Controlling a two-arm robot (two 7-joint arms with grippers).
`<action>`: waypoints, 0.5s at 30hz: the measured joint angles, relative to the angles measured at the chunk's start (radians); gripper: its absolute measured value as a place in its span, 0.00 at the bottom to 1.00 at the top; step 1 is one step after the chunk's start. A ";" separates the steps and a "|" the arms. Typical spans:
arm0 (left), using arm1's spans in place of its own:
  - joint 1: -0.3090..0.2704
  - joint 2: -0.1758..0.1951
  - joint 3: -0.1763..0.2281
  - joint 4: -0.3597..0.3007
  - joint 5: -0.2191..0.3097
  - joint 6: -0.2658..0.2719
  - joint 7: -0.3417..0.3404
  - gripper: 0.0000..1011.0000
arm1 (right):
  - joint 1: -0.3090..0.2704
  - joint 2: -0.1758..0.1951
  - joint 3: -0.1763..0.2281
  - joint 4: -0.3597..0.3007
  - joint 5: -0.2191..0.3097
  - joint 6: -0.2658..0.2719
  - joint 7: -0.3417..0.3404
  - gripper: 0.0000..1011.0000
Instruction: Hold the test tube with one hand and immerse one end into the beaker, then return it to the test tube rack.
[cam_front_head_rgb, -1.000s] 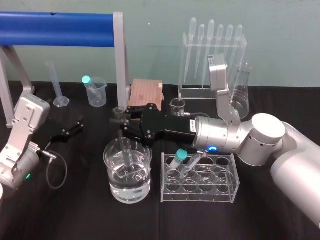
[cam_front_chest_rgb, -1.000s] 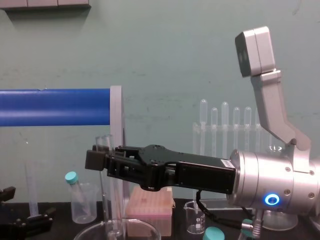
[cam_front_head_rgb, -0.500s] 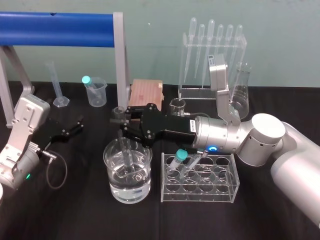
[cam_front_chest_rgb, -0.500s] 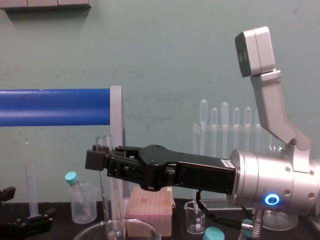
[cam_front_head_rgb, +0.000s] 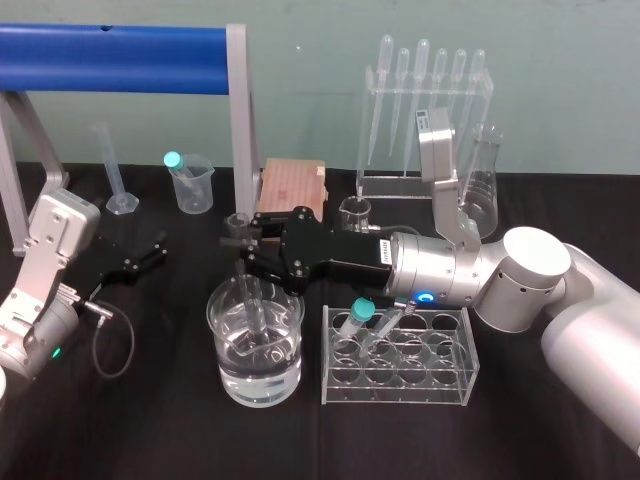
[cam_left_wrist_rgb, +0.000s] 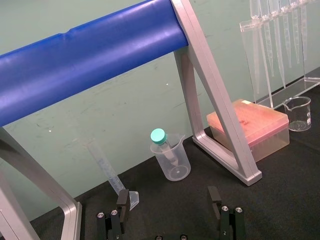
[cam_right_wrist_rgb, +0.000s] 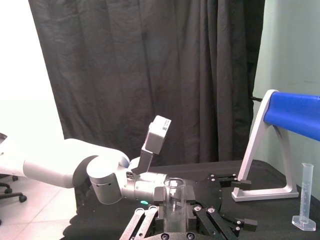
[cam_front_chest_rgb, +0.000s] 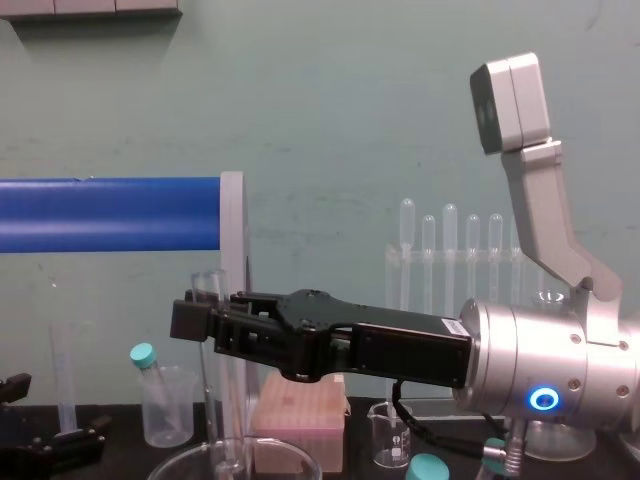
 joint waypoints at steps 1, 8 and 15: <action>0.000 0.000 0.000 0.000 0.000 0.000 0.000 0.99 | 0.000 0.000 0.000 0.000 0.000 0.000 0.000 0.24; 0.000 0.000 0.000 0.000 0.000 0.000 0.000 0.99 | 0.000 0.000 0.000 0.000 0.000 0.000 0.000 0.24; 0.000 0.000 0.000 0.000 0.000 0.000 0.000 0.99 | 0.000 0.000 0.000 0.000 0.000 0.000 0.000 0.24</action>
